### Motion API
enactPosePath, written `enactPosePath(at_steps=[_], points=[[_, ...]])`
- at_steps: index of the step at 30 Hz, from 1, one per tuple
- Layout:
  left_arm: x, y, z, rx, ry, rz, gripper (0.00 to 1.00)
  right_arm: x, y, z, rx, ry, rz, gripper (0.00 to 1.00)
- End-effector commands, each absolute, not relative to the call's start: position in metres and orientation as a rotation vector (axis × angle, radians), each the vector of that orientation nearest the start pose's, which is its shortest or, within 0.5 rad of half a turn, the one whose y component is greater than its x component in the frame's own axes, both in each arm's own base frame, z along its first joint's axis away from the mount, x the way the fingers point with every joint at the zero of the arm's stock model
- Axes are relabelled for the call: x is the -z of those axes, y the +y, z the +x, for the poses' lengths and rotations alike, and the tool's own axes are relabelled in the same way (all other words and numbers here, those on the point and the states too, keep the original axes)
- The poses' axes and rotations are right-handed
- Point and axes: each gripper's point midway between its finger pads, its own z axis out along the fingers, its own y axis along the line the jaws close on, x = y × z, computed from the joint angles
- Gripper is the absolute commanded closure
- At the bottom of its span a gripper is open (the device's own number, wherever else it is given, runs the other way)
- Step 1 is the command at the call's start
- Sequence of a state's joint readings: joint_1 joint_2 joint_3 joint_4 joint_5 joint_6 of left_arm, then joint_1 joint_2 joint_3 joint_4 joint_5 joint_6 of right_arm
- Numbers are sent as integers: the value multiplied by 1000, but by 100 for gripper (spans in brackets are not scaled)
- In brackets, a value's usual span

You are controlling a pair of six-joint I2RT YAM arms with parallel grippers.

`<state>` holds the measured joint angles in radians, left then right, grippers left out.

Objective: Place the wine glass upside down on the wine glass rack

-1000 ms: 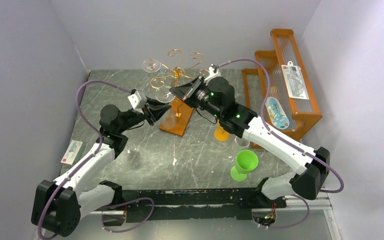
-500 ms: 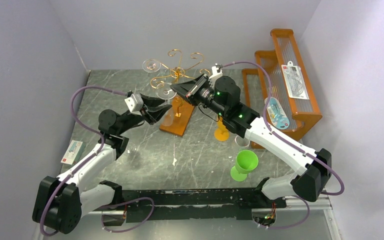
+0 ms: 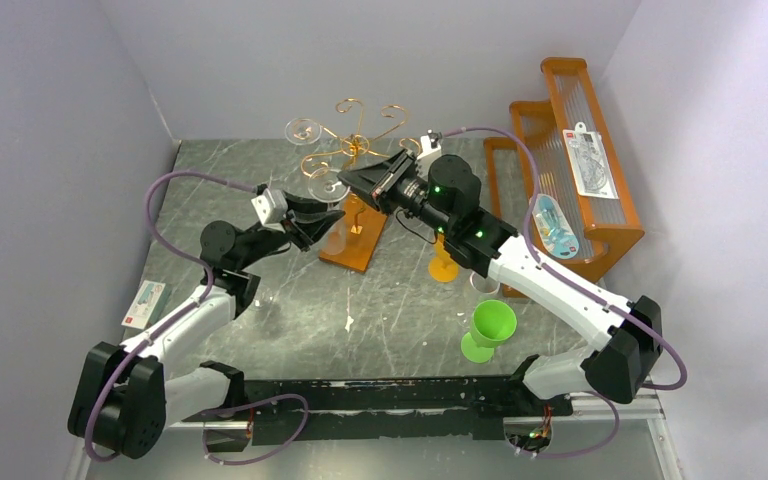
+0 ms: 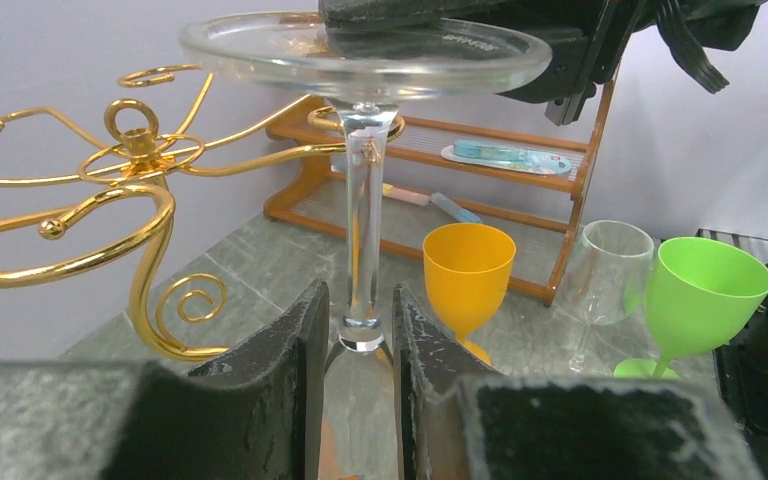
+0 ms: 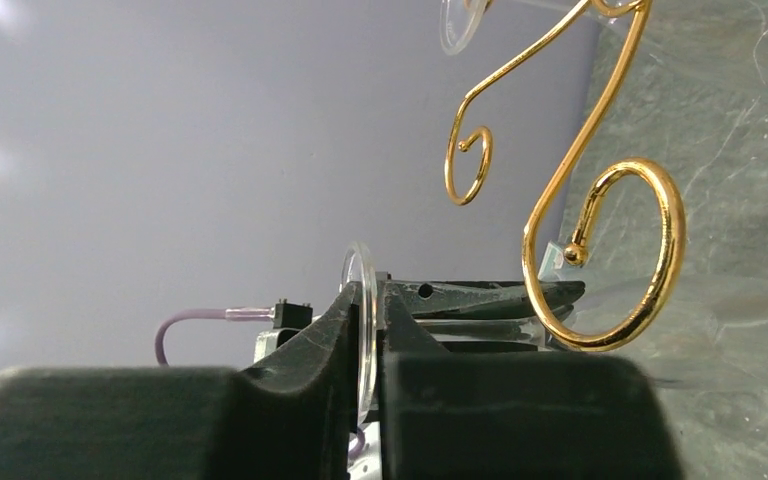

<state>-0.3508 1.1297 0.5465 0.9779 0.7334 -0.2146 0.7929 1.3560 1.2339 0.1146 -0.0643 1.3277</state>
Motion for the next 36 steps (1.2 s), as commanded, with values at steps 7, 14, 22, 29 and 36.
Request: enactPosePath(at_steps=[7, 14, 22, 29, 36], points=[[-310, -231, 289, 863, 1113, 709, 95, -396, 351, 286, -1592, 1772, 413, 41], [-305, -233, 308, 838, 1211, 713, 95, -400, 324, 277, -1549, 1694, 439, 33], [-302, -234, 332, 815, 1303, 663, 95, -421, 283, 255, -1510, 1507, 369, 32], [-298, -232, 346, 816, 1343, 592, 95, -423, 271, 240, -1520, 1425, 290, 32], [-301, -224, 352, 792, 1335, 510, 95, -426, 272, 234, -1535, 1402, 248, 33]])
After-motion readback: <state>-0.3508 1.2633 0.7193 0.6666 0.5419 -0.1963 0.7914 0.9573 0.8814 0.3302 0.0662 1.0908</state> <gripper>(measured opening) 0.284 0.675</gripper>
